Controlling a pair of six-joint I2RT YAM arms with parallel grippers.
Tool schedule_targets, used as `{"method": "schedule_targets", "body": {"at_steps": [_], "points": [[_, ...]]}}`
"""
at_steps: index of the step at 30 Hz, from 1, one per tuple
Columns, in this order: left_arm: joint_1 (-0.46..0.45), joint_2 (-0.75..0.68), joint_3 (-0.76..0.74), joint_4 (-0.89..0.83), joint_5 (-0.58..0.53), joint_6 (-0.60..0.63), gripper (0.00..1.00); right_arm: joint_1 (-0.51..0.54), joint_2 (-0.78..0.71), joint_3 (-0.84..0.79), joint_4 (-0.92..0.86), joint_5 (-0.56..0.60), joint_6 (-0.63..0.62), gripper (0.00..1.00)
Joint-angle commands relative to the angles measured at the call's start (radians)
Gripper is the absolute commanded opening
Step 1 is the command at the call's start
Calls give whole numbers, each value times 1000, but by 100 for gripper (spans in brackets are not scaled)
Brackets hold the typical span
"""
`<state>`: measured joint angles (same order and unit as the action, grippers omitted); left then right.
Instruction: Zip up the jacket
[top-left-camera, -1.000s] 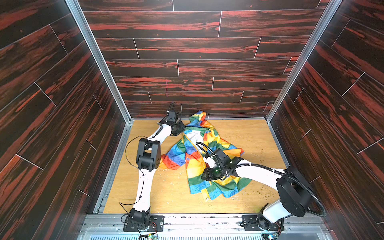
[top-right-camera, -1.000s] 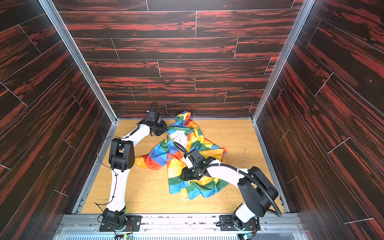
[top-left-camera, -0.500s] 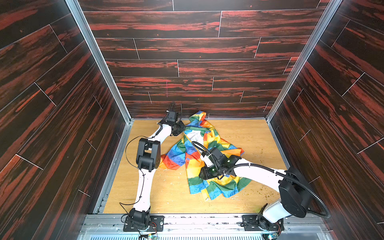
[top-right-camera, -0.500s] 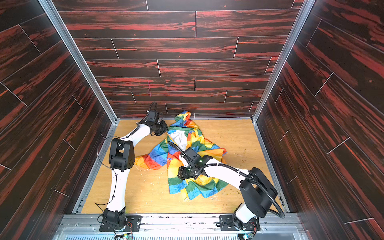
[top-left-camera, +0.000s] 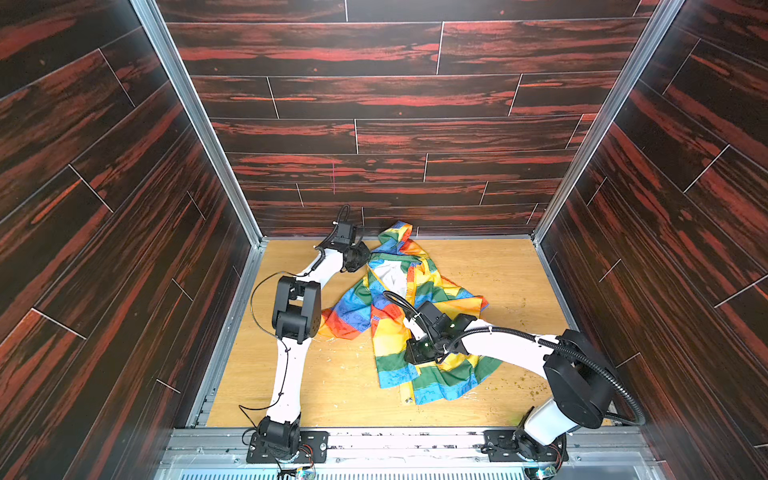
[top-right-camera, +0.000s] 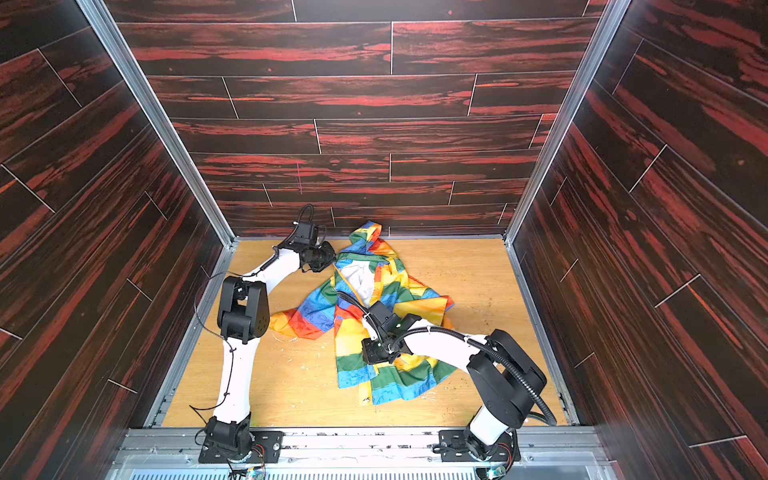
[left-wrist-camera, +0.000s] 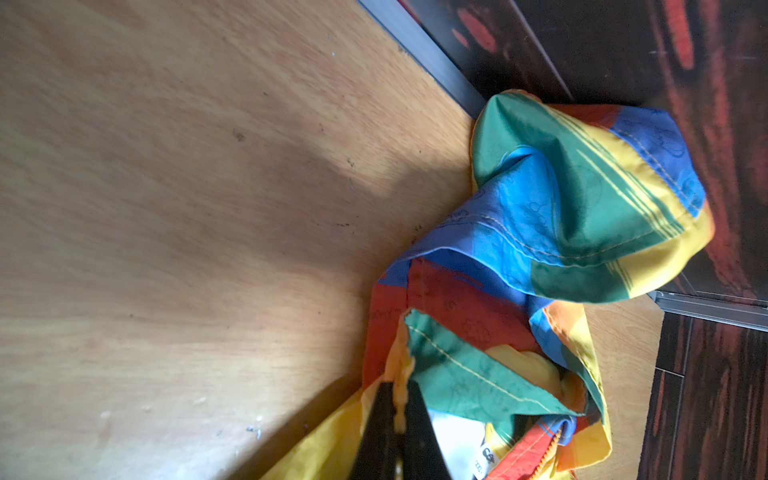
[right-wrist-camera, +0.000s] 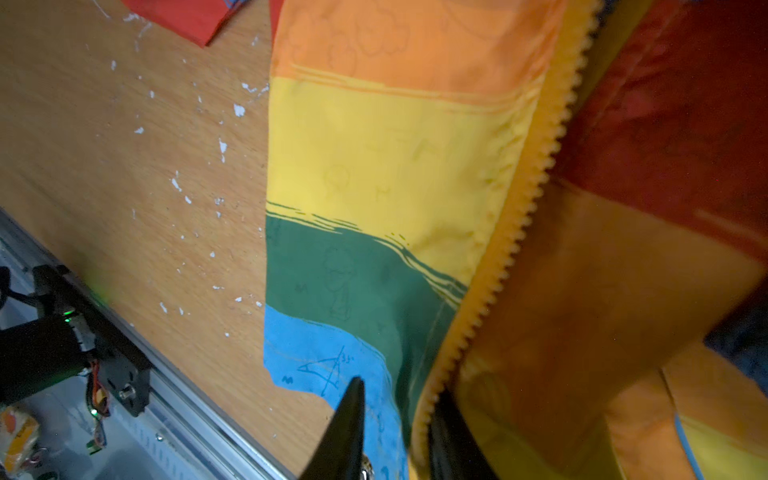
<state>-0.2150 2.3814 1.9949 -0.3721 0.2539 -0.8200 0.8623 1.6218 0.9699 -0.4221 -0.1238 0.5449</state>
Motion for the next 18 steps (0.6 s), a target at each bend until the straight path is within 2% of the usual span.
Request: {"method": "schedule_targets", "body": {"at_steps": [1,4,8,15,18], "points": [[6,-83,-2,3,-2,-1,0,6,1,-11,19,-15,13,17],[9,-93,15,-18,-8,9,0,7,-24,-10,39,-60,21,8],[17,-124,34,-41,-20,22,0,20,-57,1,62,-133,28,2],[23,-174,80,-62,-68,35,0,72,-56,24,99,-247,38,0],[23,-152,146,-85,-58,32,0,87,-44,15,147,-298,55,0]]}}
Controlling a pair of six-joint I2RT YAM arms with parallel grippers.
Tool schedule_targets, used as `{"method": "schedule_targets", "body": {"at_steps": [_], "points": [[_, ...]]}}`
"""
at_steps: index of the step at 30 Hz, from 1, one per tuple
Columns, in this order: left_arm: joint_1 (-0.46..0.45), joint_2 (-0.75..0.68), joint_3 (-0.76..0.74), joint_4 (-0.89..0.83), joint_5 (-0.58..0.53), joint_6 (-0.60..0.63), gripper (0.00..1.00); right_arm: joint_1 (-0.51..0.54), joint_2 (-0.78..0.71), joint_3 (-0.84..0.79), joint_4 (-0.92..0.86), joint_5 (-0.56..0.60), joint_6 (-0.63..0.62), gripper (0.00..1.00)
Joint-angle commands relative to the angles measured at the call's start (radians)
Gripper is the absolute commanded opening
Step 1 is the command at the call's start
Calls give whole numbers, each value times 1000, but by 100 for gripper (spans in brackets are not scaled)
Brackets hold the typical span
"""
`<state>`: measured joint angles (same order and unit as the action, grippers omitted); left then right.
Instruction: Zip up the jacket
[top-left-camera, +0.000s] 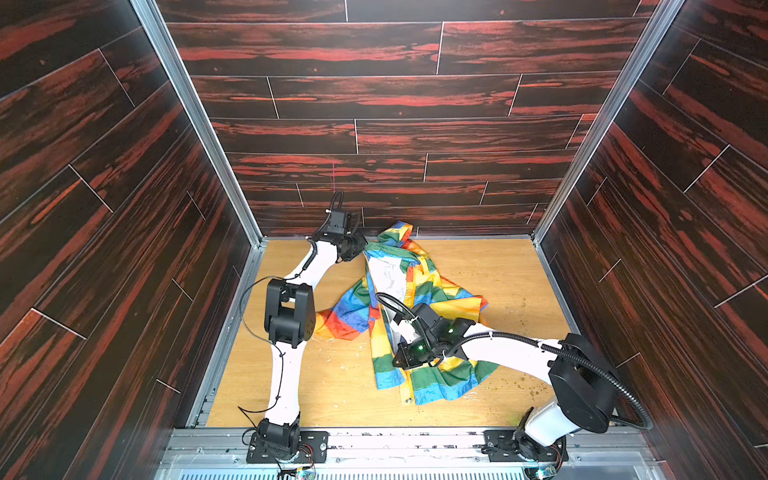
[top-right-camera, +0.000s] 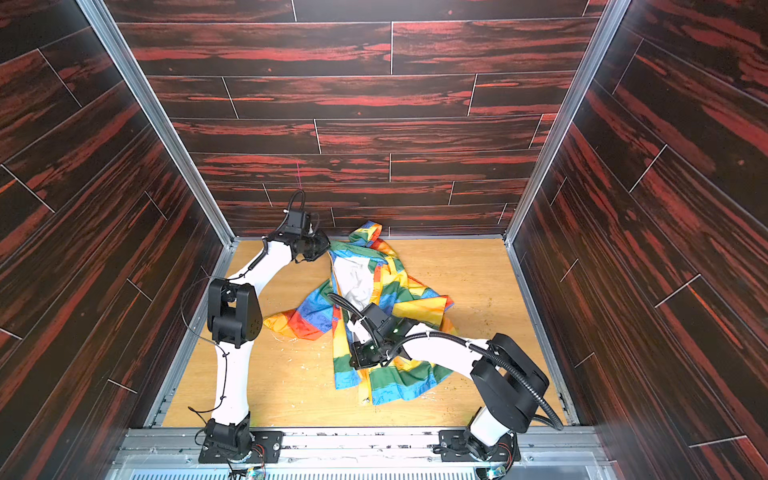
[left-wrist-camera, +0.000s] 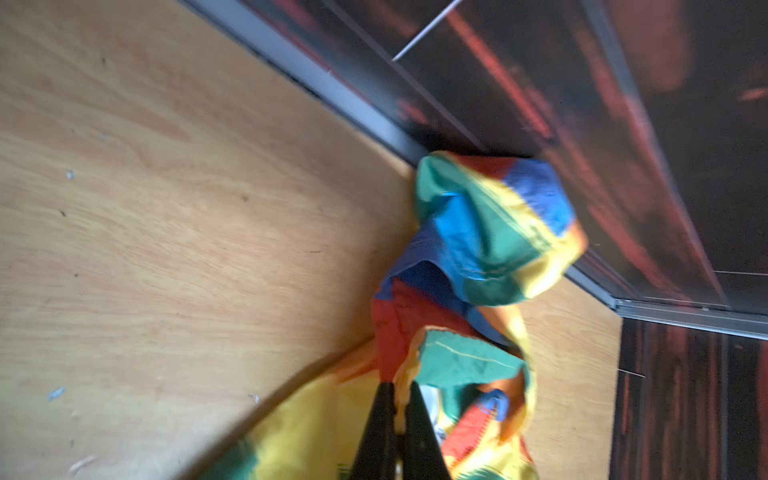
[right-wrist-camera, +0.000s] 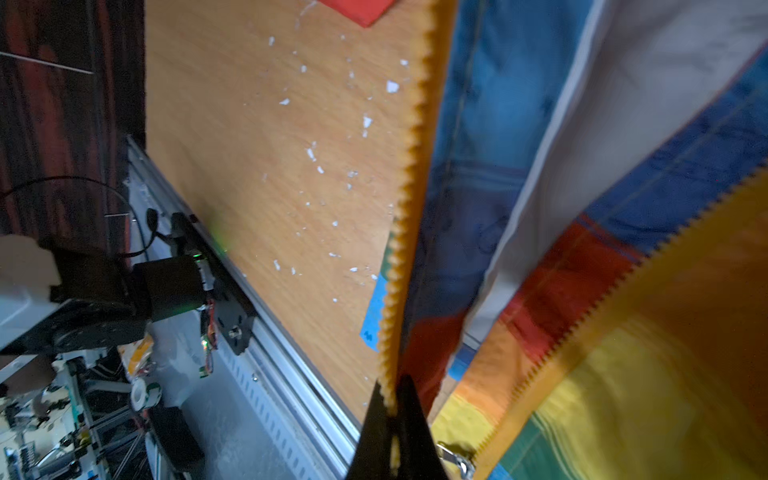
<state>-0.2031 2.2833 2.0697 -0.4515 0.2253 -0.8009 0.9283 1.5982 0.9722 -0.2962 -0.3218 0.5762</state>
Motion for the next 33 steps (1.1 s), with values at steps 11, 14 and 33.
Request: {"method": "schedule_targets", "body": {"at_steps": [11,14,33], "points": [[-82,293,563,-183,-5,-24,0,33,-49,-123,183,-172,97,0],[-108,361,602,-155,-12,-58,0,29,-71,-172,206,-163,118,0],[-183,554,576,145,52,-236,47,3,-80,-334,296,-150,212,18]]}}
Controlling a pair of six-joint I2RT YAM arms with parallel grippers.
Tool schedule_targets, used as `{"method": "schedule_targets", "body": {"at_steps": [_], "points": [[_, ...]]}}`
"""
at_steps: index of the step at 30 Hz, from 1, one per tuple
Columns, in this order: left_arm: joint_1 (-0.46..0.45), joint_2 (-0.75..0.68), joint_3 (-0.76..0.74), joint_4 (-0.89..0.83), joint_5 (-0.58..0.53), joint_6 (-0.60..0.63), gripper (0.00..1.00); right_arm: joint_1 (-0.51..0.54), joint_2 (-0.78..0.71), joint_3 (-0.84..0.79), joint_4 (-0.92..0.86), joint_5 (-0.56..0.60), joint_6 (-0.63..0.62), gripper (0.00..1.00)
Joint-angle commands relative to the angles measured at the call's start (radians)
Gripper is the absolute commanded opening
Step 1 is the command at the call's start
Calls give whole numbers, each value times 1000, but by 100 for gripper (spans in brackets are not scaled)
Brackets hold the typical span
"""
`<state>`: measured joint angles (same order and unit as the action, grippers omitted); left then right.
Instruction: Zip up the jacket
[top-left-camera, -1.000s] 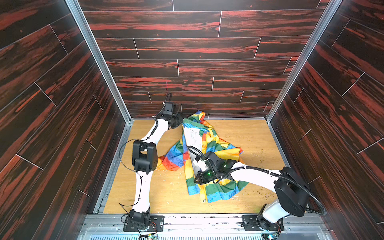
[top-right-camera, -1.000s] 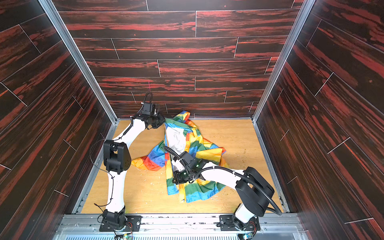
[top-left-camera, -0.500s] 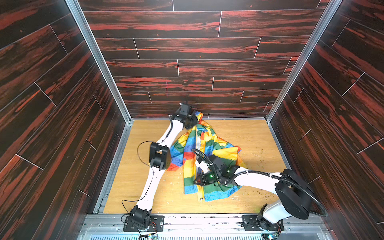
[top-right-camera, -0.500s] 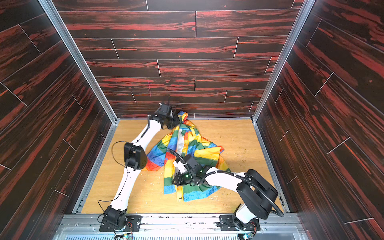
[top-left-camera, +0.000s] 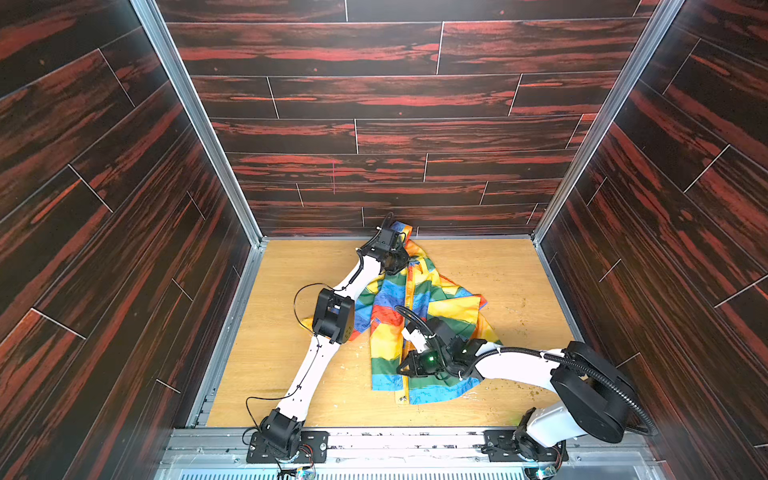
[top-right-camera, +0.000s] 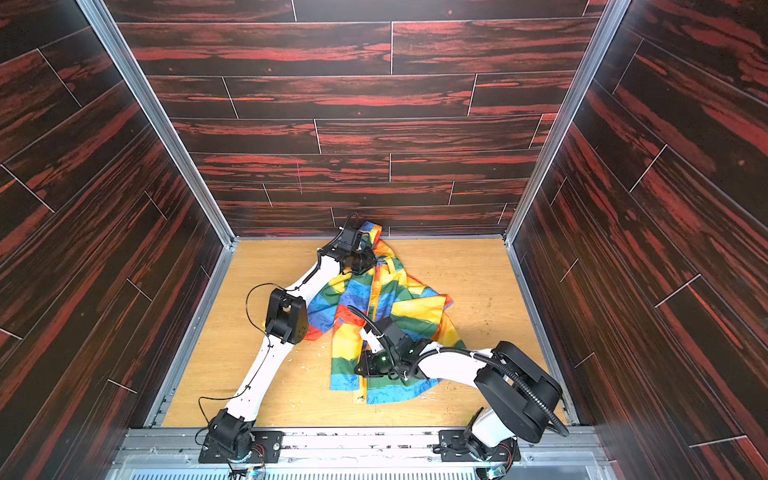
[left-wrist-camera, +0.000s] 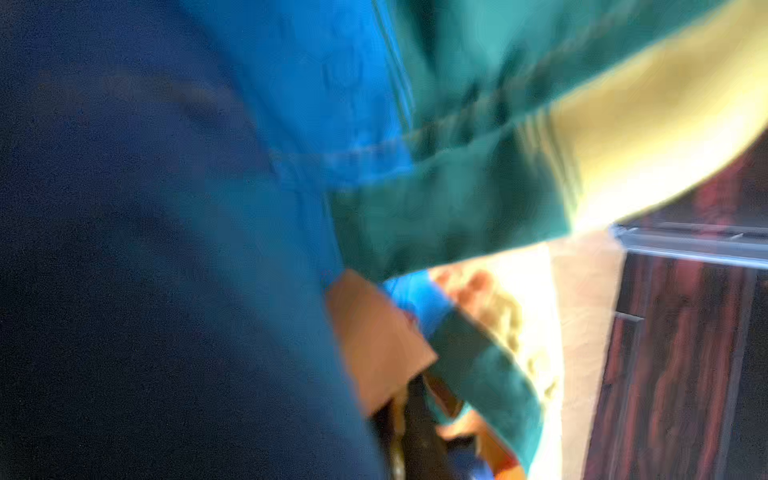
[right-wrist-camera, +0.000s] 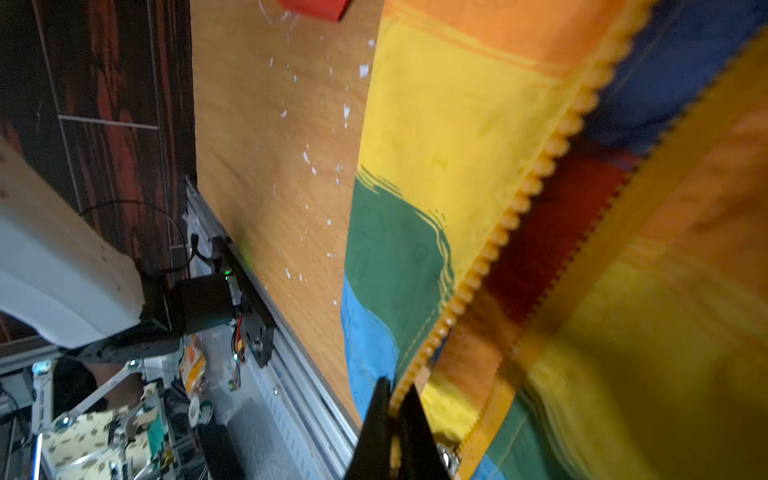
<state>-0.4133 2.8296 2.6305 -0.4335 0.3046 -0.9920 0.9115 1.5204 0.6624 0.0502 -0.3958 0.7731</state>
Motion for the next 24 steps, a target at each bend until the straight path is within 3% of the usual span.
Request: {"method": "schedule_targets", "body": {"at_steps": [1,4,9,12,17,21,24], "points": [[27,2,15,128,-22,-44,60,18,-5,-27,-60,-70,17,21],[27,-46,-3,116,-23,-20,81,14,-32,-24,-102,-45,17,32],[27,-198,-108,115,-31,23,99,13,-89,2,-193,15,12,53],[28,-302,-203,77,-47,47,99,13,-135,17,-250,72,19,59],[28,-521,-421,34,-112,104,99,13,-237,24,-382,210,78,60],[28,-749,-674,34,-185,164,100,14,-351,-5,-472,315,158,60],[21,-926,-912,87,-158,174,98,13,-442,-64,-487,350,235,60]]}}
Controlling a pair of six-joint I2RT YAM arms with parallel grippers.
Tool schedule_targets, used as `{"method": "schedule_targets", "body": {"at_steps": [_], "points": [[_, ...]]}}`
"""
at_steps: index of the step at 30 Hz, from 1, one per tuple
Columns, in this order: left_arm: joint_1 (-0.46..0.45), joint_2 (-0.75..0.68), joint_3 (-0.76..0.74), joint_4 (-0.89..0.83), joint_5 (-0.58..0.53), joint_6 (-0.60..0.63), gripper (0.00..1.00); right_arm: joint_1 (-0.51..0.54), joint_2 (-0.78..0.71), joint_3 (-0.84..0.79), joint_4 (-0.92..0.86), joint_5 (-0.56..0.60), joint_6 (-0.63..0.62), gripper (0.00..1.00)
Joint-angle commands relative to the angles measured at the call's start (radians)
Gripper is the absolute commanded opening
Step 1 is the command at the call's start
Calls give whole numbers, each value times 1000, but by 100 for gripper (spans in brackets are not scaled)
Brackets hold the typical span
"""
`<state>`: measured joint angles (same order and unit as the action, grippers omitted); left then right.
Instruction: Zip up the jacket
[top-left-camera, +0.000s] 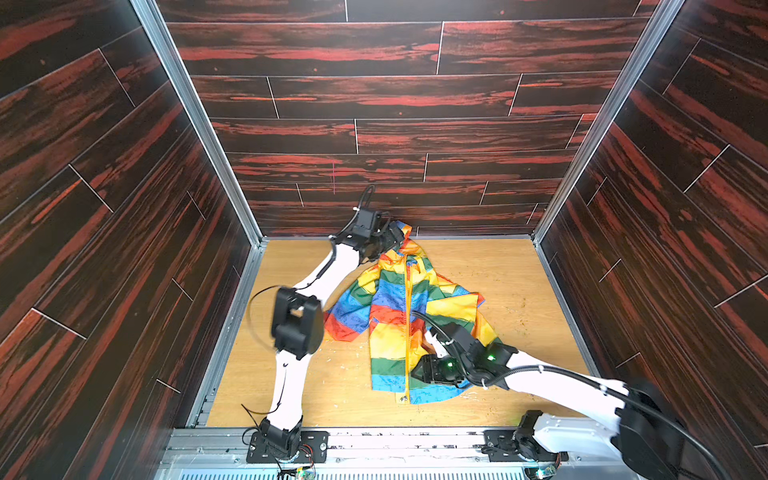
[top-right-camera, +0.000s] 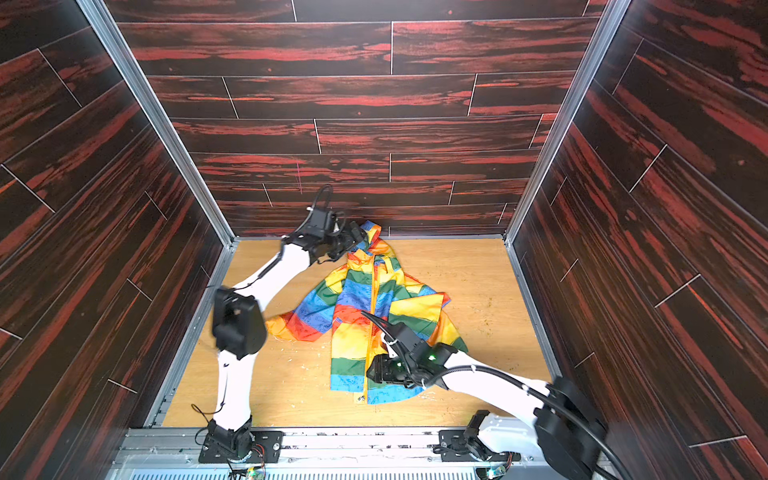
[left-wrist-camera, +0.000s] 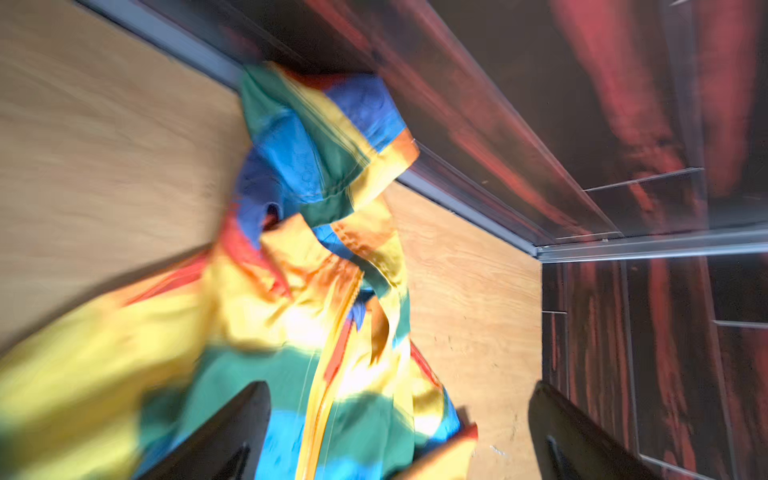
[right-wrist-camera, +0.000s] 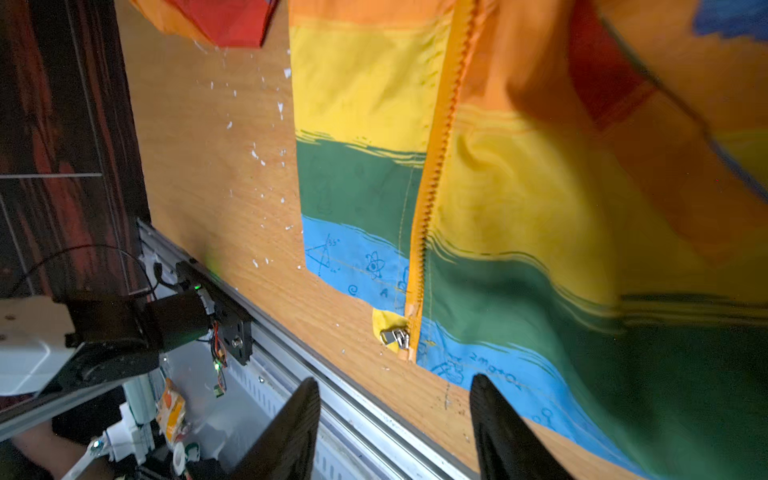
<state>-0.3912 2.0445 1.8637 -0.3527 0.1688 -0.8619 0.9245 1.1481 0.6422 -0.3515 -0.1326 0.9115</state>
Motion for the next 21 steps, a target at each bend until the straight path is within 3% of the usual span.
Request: {"method": "schedule_targets", "body": {"at_steps": [1,7,12,15,21], "points": [[-10,-204,-234,25,-7,44,96,0,-96,-67,-86,93,124,62],[-164,-527,-795,214,-60,6,90,6,-141,-187,-4,73,211,66],[-324,-679,-1169,475,-187,-122,88,28,-23,-112,-68,141,147,66],[-375,-727,-1254,552,-250,-142,87,39,40,-38,-115,180,89,65],[-378,-739,-1245,545,-286,-108,84,38,117,47,-134,199,-9,70]]}}
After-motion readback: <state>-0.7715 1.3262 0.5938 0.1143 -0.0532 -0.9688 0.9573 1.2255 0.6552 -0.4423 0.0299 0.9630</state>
